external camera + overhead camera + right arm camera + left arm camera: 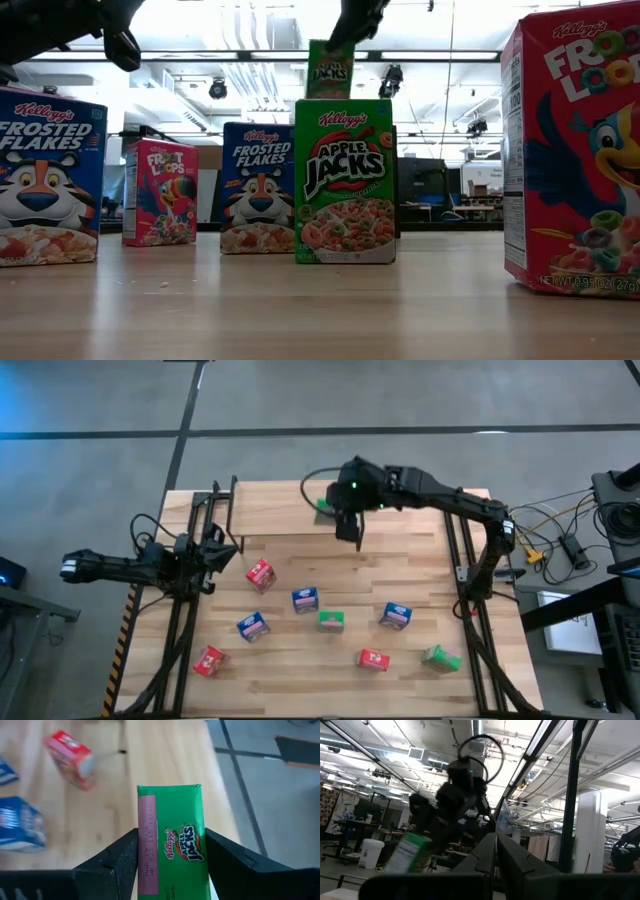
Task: Stack cereal on shelf
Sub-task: Put the top green cereal box on the shelf
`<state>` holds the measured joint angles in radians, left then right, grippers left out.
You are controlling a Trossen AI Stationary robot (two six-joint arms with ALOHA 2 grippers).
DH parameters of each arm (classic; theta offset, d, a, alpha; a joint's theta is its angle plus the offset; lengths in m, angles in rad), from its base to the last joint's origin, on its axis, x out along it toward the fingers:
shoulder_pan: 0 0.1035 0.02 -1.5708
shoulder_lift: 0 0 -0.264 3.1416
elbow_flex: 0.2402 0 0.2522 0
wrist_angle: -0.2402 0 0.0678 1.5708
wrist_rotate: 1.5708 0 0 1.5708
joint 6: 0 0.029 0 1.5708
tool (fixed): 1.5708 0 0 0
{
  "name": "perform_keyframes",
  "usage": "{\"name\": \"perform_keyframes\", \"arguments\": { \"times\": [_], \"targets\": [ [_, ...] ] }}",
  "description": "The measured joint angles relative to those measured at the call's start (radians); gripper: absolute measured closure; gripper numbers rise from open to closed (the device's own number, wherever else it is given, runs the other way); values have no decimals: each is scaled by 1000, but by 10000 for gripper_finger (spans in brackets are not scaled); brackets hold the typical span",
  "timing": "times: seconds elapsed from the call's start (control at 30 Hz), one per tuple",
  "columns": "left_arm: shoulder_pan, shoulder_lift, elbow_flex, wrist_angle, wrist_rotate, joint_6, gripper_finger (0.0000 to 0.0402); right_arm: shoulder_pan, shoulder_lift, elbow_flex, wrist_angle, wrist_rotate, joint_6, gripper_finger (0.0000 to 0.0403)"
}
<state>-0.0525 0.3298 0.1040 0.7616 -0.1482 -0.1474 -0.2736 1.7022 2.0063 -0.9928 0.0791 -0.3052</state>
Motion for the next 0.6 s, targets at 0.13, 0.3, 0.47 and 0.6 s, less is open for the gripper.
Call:
{"name": "perform_keyframes", "arguments": {
  "times": [0.13,0.3,0.47,0.6],
  "targets": [
    [0,0,0,0,0,0,400,-76,18,7,-5,-2,-36,209],
    [0,0,0,0,0,0,400,-155,38,5,27,-8,-92,209],
    [0,0,0,0,0,0,400,-208,60,4,40,-40,-121,209],
    [0,0,0,0,0,-3,400,-238,79,4,42,-99,-132,209]
  ]
}}
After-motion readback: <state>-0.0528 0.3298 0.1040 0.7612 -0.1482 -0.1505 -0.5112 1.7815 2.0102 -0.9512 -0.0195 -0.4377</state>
